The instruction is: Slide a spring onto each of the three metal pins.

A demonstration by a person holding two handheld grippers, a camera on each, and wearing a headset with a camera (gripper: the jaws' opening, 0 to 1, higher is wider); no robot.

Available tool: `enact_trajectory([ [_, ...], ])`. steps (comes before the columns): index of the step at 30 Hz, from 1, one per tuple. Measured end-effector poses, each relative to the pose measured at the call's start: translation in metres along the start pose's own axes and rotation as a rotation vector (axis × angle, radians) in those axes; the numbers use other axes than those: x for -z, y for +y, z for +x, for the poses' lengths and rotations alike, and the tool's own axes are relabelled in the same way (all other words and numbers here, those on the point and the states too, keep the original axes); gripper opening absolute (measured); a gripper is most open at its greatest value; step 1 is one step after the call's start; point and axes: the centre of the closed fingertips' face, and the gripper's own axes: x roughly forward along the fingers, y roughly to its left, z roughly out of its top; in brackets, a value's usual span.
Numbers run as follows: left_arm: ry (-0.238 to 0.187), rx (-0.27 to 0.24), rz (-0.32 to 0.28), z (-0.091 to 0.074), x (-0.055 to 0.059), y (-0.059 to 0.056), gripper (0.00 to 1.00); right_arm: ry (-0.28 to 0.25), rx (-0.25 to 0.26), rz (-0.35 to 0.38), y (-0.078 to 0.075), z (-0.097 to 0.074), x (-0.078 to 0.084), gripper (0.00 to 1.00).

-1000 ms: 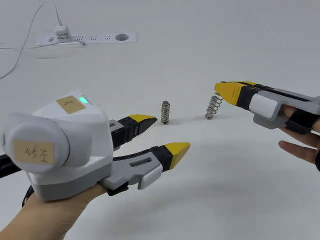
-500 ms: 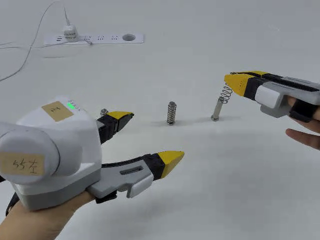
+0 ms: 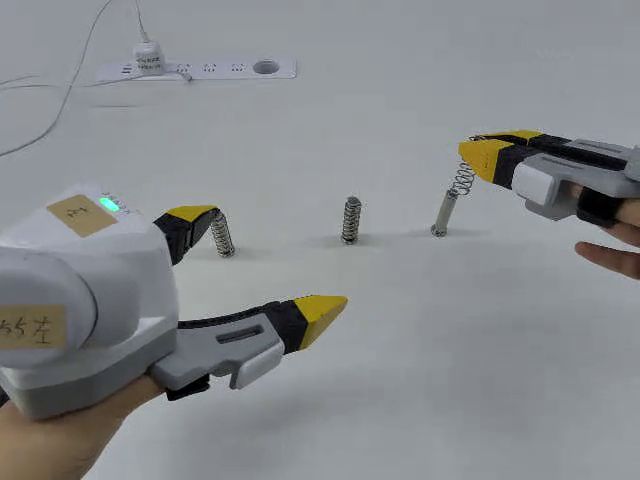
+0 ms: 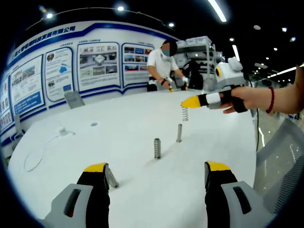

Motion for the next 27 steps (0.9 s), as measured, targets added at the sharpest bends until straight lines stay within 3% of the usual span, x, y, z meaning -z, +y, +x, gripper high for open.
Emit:
enact_trajectory([
  [11,0.023,-0.063,-0.041,-0.002,0.009,0.019,0.96,0.005,0.014,-0.039,-0.011,0.013,0.006,0.11],
  [27,0.057,-0.077,-0.092,-0.002,0.021,0.024,1.0,0.027,0.022,-0.073,-0.016,0.018,0.018,0.11],
])
